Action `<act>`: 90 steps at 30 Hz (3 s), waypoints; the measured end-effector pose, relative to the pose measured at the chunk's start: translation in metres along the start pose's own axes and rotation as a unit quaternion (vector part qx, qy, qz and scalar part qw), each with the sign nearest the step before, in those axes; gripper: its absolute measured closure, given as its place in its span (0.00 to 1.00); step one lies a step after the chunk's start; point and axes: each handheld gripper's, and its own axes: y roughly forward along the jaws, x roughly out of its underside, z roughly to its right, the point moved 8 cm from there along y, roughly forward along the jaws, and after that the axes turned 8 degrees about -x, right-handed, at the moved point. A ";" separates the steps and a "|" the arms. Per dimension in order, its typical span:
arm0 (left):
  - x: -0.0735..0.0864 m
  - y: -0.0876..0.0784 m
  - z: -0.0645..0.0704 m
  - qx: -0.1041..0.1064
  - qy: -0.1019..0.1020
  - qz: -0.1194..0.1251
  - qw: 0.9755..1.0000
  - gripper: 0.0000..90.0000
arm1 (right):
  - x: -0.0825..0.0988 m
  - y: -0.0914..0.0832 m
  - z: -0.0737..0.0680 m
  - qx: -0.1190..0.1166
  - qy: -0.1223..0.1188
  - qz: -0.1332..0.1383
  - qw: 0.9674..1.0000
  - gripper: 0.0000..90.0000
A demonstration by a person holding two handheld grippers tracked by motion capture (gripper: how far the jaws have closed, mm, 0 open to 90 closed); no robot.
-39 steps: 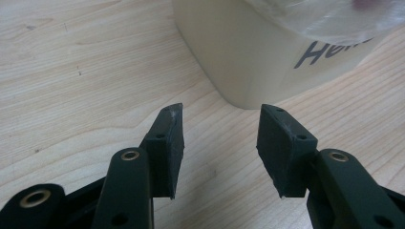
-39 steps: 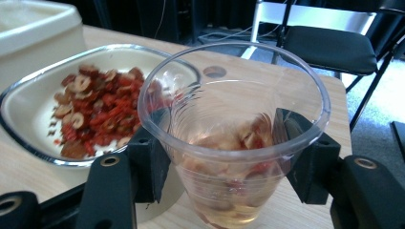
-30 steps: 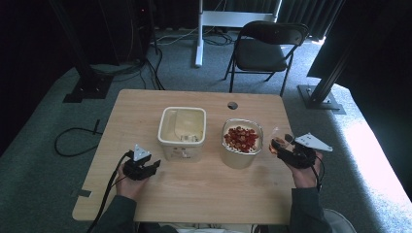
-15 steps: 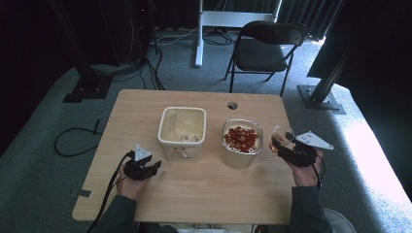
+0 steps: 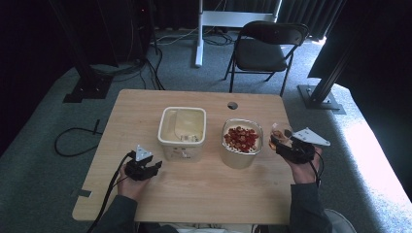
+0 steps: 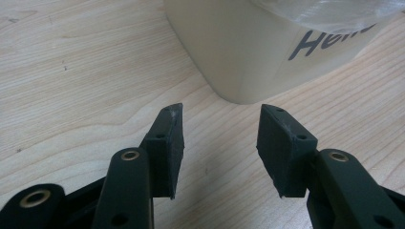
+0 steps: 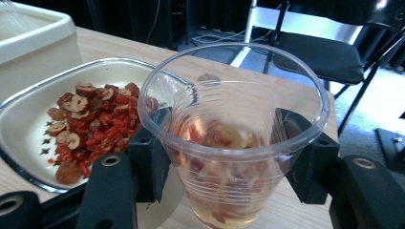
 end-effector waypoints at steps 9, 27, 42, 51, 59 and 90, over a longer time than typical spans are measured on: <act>0.001 0.002 0.000 0.000 0.001 -0.004 1.000 0.59 | -0.011 0.004 -0.002 0.028 -0.037 -0.027 0.999 0.45; 0.003 0.003 0.000 -0.001 -0.003 -0.005 1.000 0.59 | -0.025 0.012 -0.008 0.041 -0.082 -0.049 0.995 0.45; 0.004 0.003 -0.001 -0.002 -0.003 -0.006 1.000 0.59 | -0.027 0.013 -0.008 0.048 -0.106 -0.063 0.991 0.45; 0.004 0.004 0.001 -0.002 -0.002 -0.008 1.000 0.59 | -0.027 0.014 -0.009 0.049 -0.122 -0.070 0.989 0.45; 0.004 0.003 0.000 -0.003 -0.001 -0.007 1.000 0.59 | -0.030 0.013 -0.009 0.055 -0.134 -0.071 0.987 0.45; 0.003 0.004 -0.001 -0.003 -0.004 -0.006 1.000 0.59 | -0.033 0.021 -0.014 0.070 -0.188 -0.098 0.975 0.45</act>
